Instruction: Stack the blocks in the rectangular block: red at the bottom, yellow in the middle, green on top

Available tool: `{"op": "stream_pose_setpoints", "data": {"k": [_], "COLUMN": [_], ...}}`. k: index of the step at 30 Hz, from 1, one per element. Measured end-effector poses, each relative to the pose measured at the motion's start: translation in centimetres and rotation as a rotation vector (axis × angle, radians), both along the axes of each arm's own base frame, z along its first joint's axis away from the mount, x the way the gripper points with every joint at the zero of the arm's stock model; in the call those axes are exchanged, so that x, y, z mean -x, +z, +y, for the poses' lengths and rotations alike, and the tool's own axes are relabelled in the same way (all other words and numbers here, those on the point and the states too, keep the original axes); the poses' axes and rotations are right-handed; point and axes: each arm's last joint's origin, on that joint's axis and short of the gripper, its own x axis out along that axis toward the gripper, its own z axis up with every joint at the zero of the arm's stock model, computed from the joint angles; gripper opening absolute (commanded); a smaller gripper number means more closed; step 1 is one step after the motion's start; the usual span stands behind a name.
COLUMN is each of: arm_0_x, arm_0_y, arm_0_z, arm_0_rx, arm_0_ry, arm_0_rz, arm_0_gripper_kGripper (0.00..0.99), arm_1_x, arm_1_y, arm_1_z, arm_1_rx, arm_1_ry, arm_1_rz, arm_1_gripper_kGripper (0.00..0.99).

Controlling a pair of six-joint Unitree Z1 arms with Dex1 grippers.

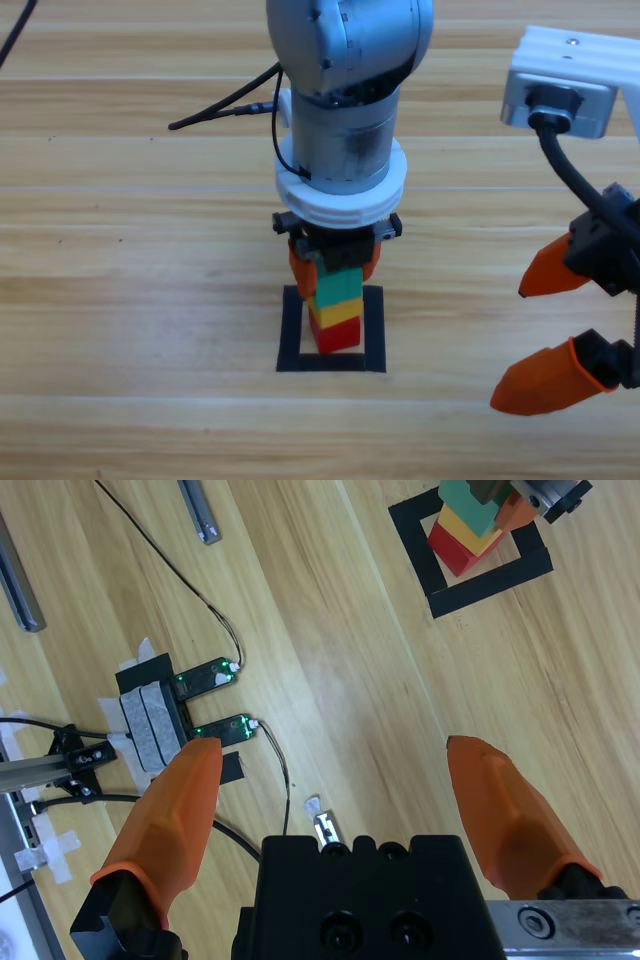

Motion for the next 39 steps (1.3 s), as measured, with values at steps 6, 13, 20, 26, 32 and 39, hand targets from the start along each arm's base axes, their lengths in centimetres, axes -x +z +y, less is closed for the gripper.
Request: {"op": "stream_pose_setpoints", "data": {"k": [6,13,20,26,32,39], "arm_0_x": [0.0,0.0,0.0,1.4,9.2,14.2], "arm_0_y": [0.1,0.1,1.1,12.2,20.2,13.3], "arm_0_z": [0.0,0.0,0.2,2.7,9.3,13.9], "arm_0_rx": [0.002,0.003,-0.001,0.085,0.068,-0.019], "arm_0_ry": [-0.003,-0.003,-0.002,-0.085,-0.188,-0.503], "arm_0_rz": [-0.001,-0.002,-0.05,-0.419,-0.634,-0.726], "arm_0_gripper_kGripper": [0.989,0.99,0.99,0.99,0.99,0.99], "arm_1_x": [0.0,0.0,0.0,0.0,0.1,0.1], "arm_1_y": [0.0,0.0,0.0,0.0,0.1,0.2], "arm_1_z": [0.0,0.0,0.0,0.0,-0.1,-0.2], "arm_1_rx": [-0.001,-0.001,-0.001,-0.001,-0.004,0.0], "arm_1_ry": [0.002,0.003,0.003,0.003,0.003,-0.005], "arm_1_rz": [0.002,0.001,0.001,0.001,-0.001,-0.015], "arm_1_gripper_kGripper": [0.988,0.988,0.988,0.988,0.988,0.988]}}
